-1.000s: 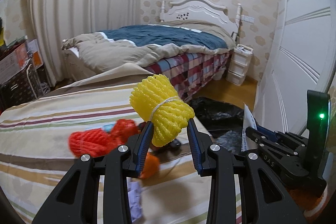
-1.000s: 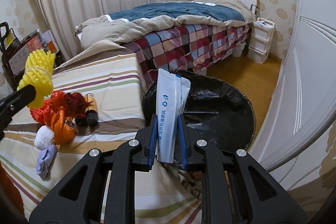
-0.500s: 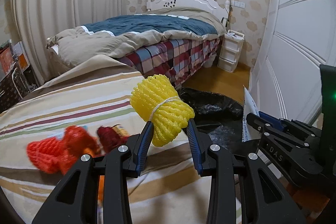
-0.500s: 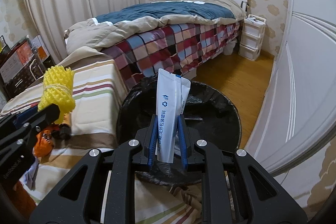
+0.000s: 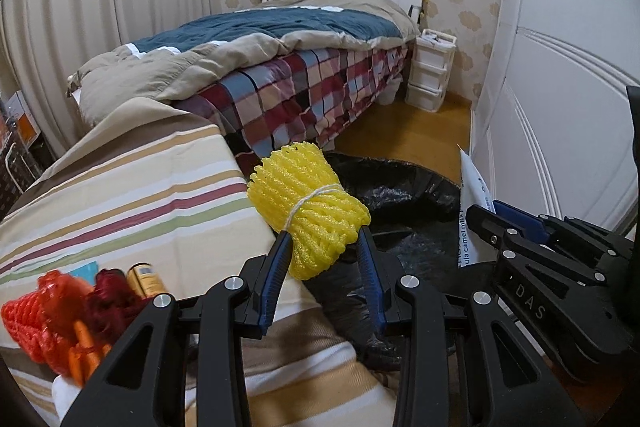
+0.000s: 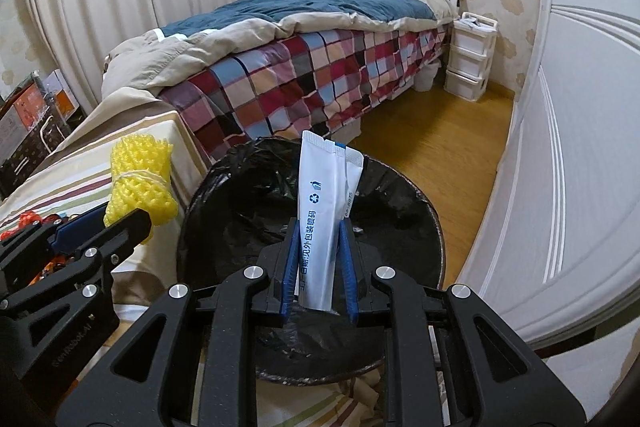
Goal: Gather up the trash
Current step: 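Open both tools to drop the tube and foam net into the bin, then move both tools back to the table and grasp the lavender cloth with the right tool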
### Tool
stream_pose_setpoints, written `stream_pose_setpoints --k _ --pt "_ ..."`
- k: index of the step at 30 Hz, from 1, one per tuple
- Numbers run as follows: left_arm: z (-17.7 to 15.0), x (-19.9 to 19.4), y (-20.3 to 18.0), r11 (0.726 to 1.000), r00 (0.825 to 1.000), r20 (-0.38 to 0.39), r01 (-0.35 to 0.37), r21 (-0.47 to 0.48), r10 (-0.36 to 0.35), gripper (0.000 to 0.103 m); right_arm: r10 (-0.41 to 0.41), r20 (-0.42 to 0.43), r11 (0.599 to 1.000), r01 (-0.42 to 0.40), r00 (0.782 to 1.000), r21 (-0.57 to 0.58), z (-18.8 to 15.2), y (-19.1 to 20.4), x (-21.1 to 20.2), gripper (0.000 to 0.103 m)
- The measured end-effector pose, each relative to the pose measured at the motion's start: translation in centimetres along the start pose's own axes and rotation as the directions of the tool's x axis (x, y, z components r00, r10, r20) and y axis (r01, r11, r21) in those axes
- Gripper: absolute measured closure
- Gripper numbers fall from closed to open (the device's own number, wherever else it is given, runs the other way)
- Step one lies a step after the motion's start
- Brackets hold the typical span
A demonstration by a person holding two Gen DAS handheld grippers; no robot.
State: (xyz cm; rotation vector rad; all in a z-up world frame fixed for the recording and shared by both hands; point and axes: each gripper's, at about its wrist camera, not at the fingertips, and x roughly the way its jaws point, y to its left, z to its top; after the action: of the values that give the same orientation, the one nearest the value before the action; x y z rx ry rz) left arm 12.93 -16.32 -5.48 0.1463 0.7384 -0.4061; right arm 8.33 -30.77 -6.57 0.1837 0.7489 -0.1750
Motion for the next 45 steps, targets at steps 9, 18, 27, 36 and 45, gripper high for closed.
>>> stream_pose_setpoints --k 9,18,27,36,45 --pt "-0.1 0.3 0.4 1.0 1.0 -0.009 -0.018 -0.024 0.018 0.04 -0.031 -0.018 0.999 0.032 0.999 0.028 -0.5 -0.9 1.3 0.064" --pt "-0.6 -2.1 1.6 0.997 0.999 0.004 -0.047 -0.058 0.047 0.033 -0.042 -0.009 0.998 0.043 0.999 0.045 -1.1 -0.5 -0.1 0.056" --pt "-2.3 -6.4 4.5 0.991 0.996 0.021 -0.081 -0.105 0.084 0.031 -0.022 0.007 0.999 0.022 1.0 0.029 -2.6 2.2 -3.0 0.045" --pt "-5.5 -11.1 9.1 0.976 0.987 0.023 -0.153 -0.156 0.159 0.03 0.023 0.032 0.999 -0.022 0.999 -0.023 -4.6 6.2 -6.5 0.036" --pt "-10.1 -14.4 15.4 0.931 0.964 -0.02 -0.26 -0.255 0.264 0.03 0.099 0.011 0.99 -0.097 0.995 -0.098 -6.7 11.1 -8.5 0.035"
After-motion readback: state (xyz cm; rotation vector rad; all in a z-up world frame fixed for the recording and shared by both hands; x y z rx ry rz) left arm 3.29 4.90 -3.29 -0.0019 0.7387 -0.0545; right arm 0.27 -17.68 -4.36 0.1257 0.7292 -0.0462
